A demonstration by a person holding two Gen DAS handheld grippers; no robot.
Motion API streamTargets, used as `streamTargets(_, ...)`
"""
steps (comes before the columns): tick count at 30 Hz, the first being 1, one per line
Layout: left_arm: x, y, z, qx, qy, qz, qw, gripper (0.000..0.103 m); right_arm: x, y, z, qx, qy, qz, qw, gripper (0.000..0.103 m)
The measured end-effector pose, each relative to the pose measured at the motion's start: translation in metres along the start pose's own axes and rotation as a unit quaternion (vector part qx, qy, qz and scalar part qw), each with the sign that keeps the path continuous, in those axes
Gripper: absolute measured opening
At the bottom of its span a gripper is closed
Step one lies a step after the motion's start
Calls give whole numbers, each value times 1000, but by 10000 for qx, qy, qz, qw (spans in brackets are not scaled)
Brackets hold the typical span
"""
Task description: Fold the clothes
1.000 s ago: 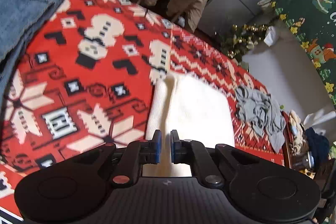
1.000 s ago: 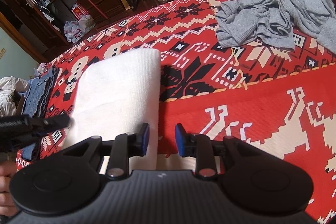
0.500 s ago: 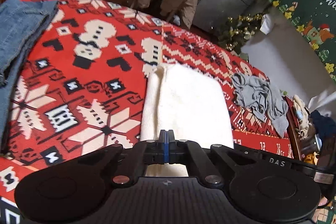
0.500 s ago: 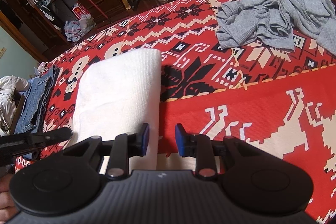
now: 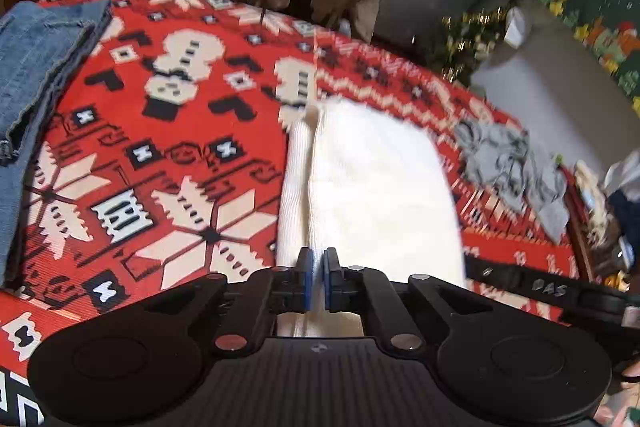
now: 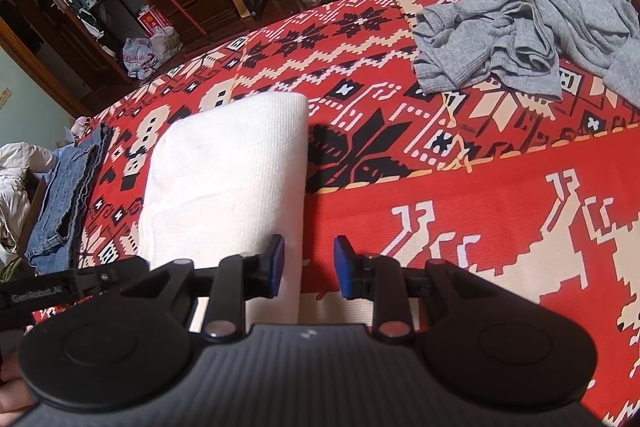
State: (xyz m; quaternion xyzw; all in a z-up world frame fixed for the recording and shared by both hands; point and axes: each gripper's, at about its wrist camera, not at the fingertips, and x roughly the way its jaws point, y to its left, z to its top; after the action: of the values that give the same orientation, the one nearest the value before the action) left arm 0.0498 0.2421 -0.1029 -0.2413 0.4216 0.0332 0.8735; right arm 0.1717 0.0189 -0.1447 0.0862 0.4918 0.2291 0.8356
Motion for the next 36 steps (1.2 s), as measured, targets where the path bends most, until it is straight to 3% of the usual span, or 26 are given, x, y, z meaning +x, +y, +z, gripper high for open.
streamTargets(3, -7, 3, -3, -138, -28, 48, 9999, 5, 0, 0, 0, -2, 7, 19, 10000, 31)
streamTargets(8, 4, 10, -8, -222, 343, 255, 9988, 5, 1, 0, 0, -28, 24, 50, 10000, 32)
streamTargets(15, 3, 12, -7, -318, 340, 199, 9987, 5, -7, -1, -1, -97, -57, 23, 9999, 32)
streamTargets(20, 5, 12, -6, -349, 374, 179, 9985, 5, -27, 3, -2, -136, -278, 525, 9981, 31)
streamTargets(23, 8, 12, -7, -338, 382, 185, 9985, 5, -23, 15, -8, -343, -167, 791, 9961, 20)
streamTargets(27, 10, 10, -9, -227, 370, 230, 9988, 6, -10, 29, -23, -949, -36, 287, 9951, 17)
streamTargets(30, 10, 8, -9, -170, 374, 245, 9989, 6, -9, 24, -32, -1040, 12, 43, 9946, 18)
streamTargets(36, 9, 10, -8, -240, 410, 205, 9987, 6, -26, 27, -26, -741, -58, 719, 9946, 15)
